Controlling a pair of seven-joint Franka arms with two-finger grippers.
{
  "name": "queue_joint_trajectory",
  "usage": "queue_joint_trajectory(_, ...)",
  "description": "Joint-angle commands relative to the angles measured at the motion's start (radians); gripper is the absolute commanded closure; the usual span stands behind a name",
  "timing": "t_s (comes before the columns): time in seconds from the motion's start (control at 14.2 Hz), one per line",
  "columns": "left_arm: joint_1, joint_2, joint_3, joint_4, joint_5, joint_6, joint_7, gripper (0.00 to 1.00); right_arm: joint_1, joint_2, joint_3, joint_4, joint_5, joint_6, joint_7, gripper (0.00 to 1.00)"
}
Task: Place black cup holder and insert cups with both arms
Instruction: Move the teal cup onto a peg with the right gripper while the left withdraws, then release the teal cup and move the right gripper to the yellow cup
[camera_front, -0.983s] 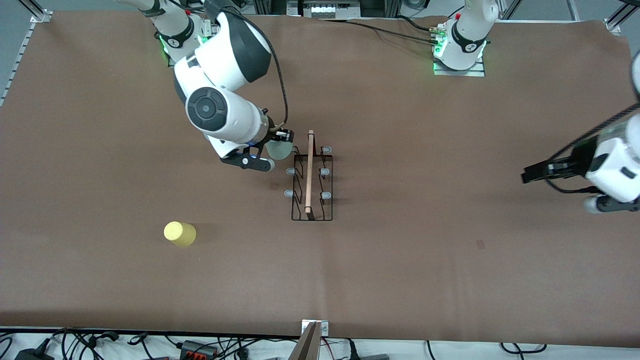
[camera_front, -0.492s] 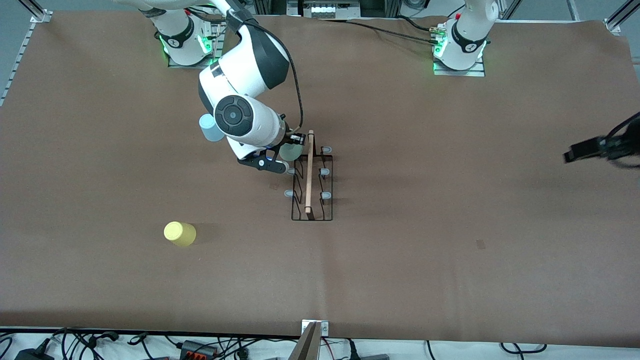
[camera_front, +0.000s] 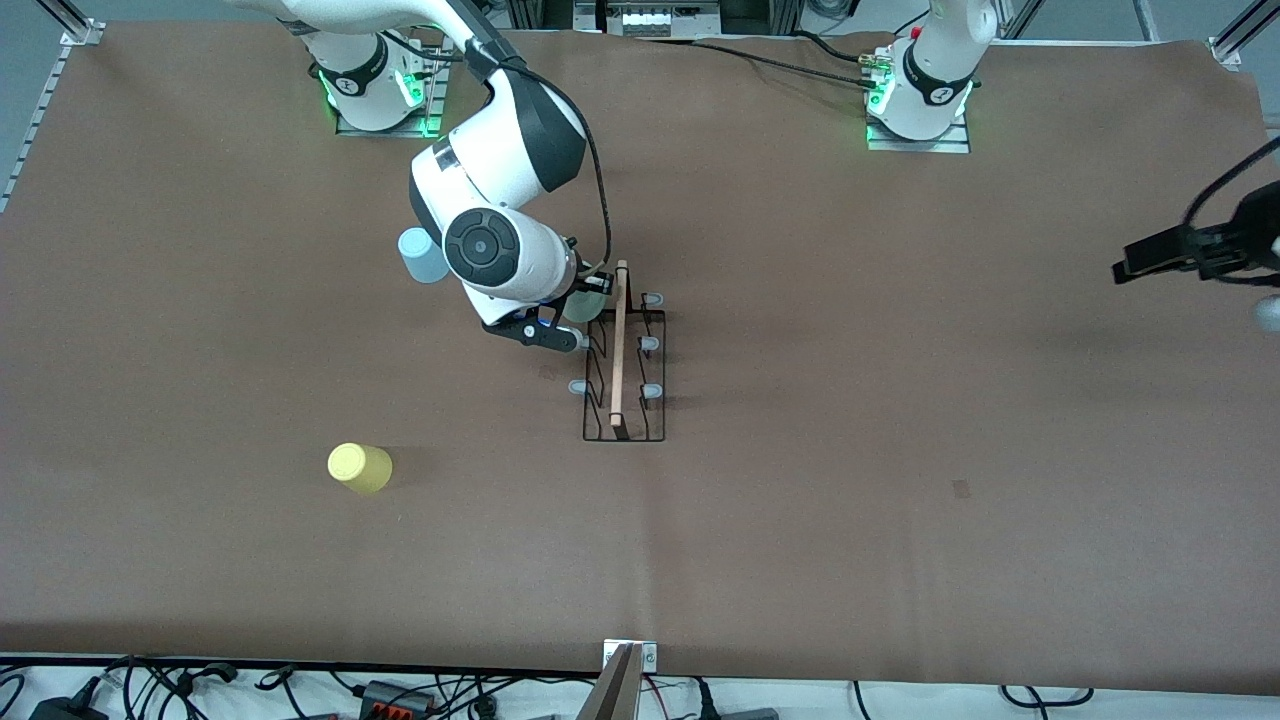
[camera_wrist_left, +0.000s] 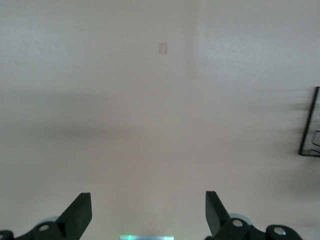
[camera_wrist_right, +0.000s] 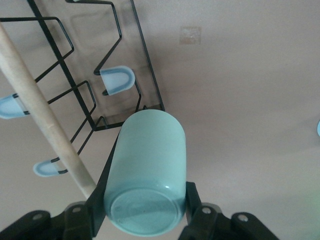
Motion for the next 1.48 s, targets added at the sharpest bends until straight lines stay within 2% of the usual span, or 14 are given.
queue_joint_trajectory(0.0, -0.076, -0.157, 0.08, -0.211, 0.012, 0.099, 0.026, 0.0, 0.016, 0.027, -0.01, 0.013, 0.016, 0.034, 0.016, 0.62)
queue_joint_trajectory(0.07, -0.076, -0.157, 0.077, -0.208, 0.013, 0.096, 0.026, 0.0, 0.018, 0.038, -0.01, 0.013, 0.017, 0.04, 0.017, 0.21)
queue_joint_trajectory(0.14, -0.076, -0.161, 0.076, -0.209, 0.013, 0.088, 0.025, 0.0, 0.019, 0.038, -0.01, 0.013, 0.017, 0.042, 0.029, 0.0)
queue_joint_trajectory(0.35, -0.075, -0.157, 0.076, -0.194, 0.013, 0.071, 0.013, 0.0, 0.018, 0.027, -0.019, 0.021, 0.014, 0.042, 0.062, 0.0)
queue_joint_trajectory(0.49, -0.07, -0.152, 0.083, -0.194, 0.015, 0.071, 0.008, 0.0, 0.001, 0.026, -0.027, 0.071, 0.002, 0.03, 0.06, 0.0)
queue_joint_trajectory(0.7, -0.07, -0.146, 0.085, -0.194, 0.039, 0.065, 0.006, 0.0, -0.034, 0.021, -0.126, 0.094, -0.053, 0.036, 0.046, 0.0)
queue_joint_trajectory(0.84, -0.071, -0.149, 0.071, -0.183, 0.05, 0.042, 0.002, 0.0, -0.069, 0.052, -0.18, 0.101, -0.124, 0.071, 0.019, 0.0)
queue_joint_trajectory(0.91, -0.071, -0.149, 0.071, -0.171, 0.052, 0.03, -0.007, 0.0, -0.108, 0.07, -0.188, 0.102, -0.154, 0.124, -0.044, 0.0)
queue_joint_trajectory(1.05, -0.071, -0.149, 0.076, -0.166, 0.052, 0.02, -0.035, 0.0, -0.175, 0.106, -0.188, 0.102, -0.161, 0.212, -0.192, 0.0)
queue_joint_trajectory(1.4, -0.07, -0.145, 0.085, -0.166, 0.052, 0.023, -0.038, 0.0, -0.29, 0.17, -0.188, 0.104, -0.162, 0.287, -0.55, 0.0)
